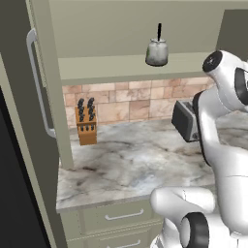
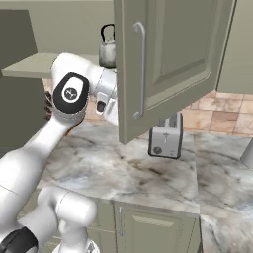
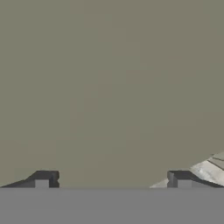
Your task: Open the cabinet, pick the kettle from the cabinet, and place it in the sink.
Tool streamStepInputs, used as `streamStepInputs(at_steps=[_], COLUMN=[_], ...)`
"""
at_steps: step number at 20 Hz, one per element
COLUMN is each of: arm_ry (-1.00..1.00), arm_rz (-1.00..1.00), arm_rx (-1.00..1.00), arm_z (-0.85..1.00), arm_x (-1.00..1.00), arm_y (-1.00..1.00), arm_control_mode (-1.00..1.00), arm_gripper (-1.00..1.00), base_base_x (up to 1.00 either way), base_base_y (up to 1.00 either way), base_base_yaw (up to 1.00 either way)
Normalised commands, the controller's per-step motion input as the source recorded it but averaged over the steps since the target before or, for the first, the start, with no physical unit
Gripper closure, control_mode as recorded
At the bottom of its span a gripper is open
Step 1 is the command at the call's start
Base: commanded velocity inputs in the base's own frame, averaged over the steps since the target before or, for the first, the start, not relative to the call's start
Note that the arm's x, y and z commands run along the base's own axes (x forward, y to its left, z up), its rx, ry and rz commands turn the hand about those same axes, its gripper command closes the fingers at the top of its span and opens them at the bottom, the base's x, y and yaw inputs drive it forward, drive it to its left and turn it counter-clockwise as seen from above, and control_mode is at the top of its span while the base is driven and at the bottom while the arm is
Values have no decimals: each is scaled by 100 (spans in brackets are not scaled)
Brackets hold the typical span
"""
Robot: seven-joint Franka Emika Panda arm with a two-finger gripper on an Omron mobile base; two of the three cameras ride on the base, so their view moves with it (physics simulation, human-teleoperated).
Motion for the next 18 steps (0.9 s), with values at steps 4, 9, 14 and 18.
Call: streamStepInputs(at_steps=[4,9,14,18], arm_ry=[-7,-4,0,0], arm_rz=[-5,-6,-1,0], arm_rx=[0,0,0,0], arm_z=[0,0,0,0], arm_x=[-24,-22,-13,-8], arm_y=[-59,-66,-67,-55], arm_control_mode=[-100,-100,-100,-100], arm_gripper=[-100,-100,-100,-100], base_base_x=[0,0,0,0], base_base_y=[0,0,0,0], base_base_yaw=[0,0,0,0])
